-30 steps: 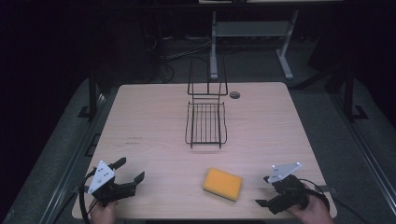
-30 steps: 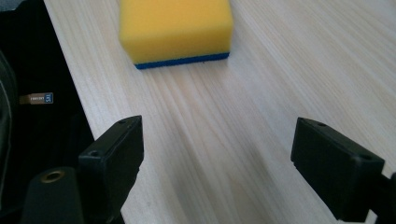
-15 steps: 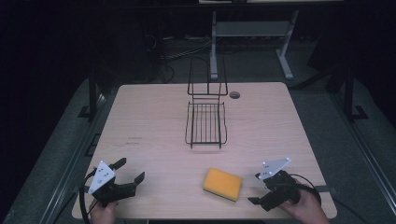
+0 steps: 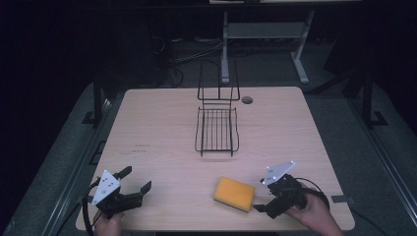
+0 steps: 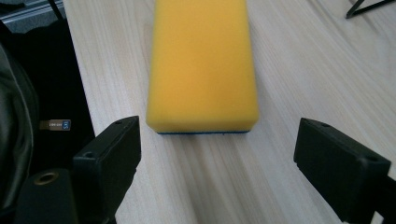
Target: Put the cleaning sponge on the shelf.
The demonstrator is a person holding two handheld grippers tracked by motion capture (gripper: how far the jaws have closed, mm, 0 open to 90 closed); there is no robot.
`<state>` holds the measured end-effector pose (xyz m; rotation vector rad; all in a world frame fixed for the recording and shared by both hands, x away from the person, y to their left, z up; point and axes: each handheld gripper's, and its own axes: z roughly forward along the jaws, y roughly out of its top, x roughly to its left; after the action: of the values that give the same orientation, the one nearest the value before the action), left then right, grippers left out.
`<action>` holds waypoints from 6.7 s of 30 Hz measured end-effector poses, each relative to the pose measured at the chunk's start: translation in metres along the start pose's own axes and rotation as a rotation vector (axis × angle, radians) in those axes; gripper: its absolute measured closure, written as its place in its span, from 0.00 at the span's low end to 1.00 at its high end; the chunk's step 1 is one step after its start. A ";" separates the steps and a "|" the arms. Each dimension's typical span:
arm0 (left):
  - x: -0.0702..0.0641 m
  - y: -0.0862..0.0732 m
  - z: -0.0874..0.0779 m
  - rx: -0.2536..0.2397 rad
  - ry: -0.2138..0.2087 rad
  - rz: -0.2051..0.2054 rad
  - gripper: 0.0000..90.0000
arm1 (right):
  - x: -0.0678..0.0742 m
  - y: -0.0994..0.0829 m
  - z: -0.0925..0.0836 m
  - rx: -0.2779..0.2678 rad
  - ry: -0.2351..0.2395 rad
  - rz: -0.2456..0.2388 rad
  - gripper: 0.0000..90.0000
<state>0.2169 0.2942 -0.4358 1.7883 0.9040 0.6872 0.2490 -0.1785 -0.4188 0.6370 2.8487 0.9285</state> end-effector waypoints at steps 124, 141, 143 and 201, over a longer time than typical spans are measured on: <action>0.003 -0.001 0.001 -0.010 -0.024 -0.019 0.16 | -0.004 0.069 0.061 0.190 0.085 -0.166 0.24; 0.003 -0.001 -0.001 -0.016 -0.025 -0.020 0.16 | -0.027 0.089 0.050 0.174 0.117 -0.160 0.24; 0.003 -0.001 0.000 -0.013 -0.026 -0.021 0.16 | -0.030 0.091 0.049 0.172 0.122 -0.155 0.24; 0.002 -0.001 0.000 -0.014 -0.031 -0.013 0.16 | -0.066 0.138 0.046 0.213 0.135 -0.188 0.24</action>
<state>0.2178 0.2964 -0.4363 1.7751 0.8869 0.6544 0.3686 -0.0794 -0.3796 0.3246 3.0882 0.6705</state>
